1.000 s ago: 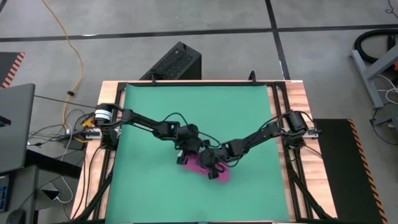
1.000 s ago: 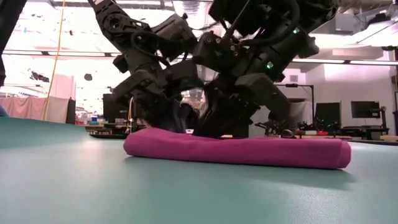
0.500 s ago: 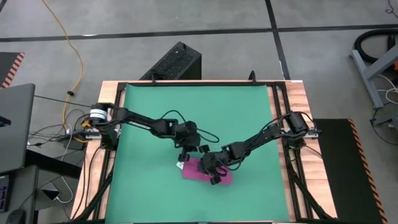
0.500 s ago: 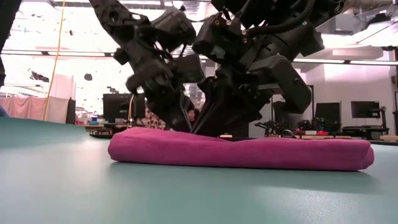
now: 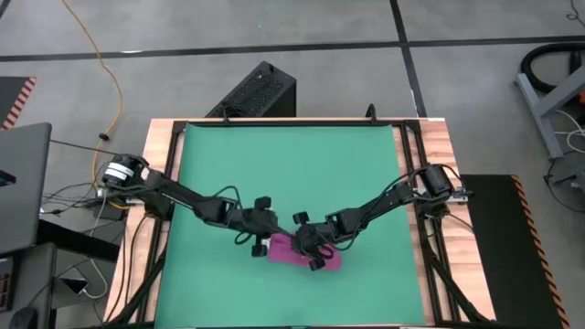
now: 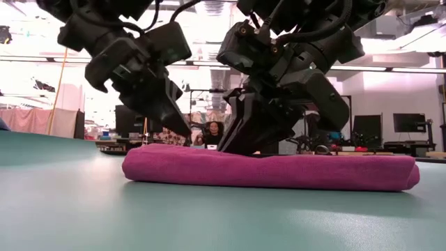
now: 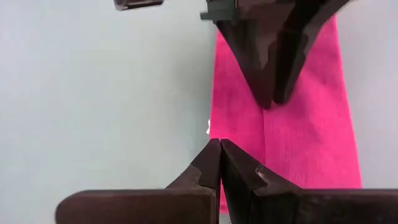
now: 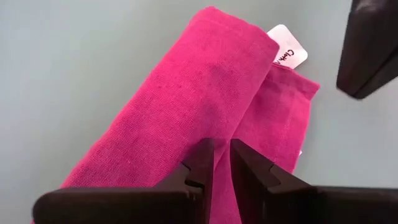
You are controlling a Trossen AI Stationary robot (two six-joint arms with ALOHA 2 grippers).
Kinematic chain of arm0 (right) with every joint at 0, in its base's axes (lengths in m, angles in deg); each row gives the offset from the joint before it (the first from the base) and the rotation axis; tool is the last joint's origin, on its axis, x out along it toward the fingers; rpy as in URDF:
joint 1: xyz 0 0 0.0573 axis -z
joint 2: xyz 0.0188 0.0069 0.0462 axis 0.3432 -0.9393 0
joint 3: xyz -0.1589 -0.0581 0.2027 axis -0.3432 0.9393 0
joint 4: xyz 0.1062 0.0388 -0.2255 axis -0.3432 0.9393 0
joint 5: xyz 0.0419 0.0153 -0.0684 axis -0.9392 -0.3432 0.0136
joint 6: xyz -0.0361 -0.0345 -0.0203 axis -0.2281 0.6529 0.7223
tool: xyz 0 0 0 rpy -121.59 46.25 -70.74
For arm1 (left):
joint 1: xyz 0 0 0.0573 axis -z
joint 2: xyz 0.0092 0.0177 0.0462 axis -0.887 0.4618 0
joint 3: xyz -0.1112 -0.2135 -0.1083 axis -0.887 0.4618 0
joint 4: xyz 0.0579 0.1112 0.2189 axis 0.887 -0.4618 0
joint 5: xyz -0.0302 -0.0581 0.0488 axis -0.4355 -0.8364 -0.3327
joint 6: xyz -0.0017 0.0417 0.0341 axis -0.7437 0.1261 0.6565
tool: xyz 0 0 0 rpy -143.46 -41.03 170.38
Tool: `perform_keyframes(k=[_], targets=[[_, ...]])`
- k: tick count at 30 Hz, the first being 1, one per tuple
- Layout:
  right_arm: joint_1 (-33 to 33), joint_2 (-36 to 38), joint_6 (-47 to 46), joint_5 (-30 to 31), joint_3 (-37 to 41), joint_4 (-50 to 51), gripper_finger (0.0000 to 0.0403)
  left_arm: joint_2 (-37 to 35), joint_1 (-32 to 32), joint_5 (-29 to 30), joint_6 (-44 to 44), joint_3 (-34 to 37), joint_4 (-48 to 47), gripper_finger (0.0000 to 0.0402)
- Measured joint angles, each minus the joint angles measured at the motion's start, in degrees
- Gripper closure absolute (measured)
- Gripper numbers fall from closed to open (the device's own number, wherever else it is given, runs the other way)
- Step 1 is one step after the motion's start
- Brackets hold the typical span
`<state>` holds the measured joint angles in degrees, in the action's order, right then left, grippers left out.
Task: Roll towel
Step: Roll the pink towel
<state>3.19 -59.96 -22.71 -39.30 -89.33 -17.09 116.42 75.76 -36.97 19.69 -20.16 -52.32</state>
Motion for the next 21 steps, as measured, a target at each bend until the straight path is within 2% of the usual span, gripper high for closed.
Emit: perform_keyframes(k=[10,21], targets=[[0.1,0.0,-0.2,0.1,0.0,0.0,0.0328,1.4,2.3,-3.9,-3.7,0.4,1.6,0.0402],[1.0,-0.3,-1.3,0.2,0.1,1.2,0.0328,7.1,3.6,-3.7,-5.5,-0.1,3.7,0.0401]])
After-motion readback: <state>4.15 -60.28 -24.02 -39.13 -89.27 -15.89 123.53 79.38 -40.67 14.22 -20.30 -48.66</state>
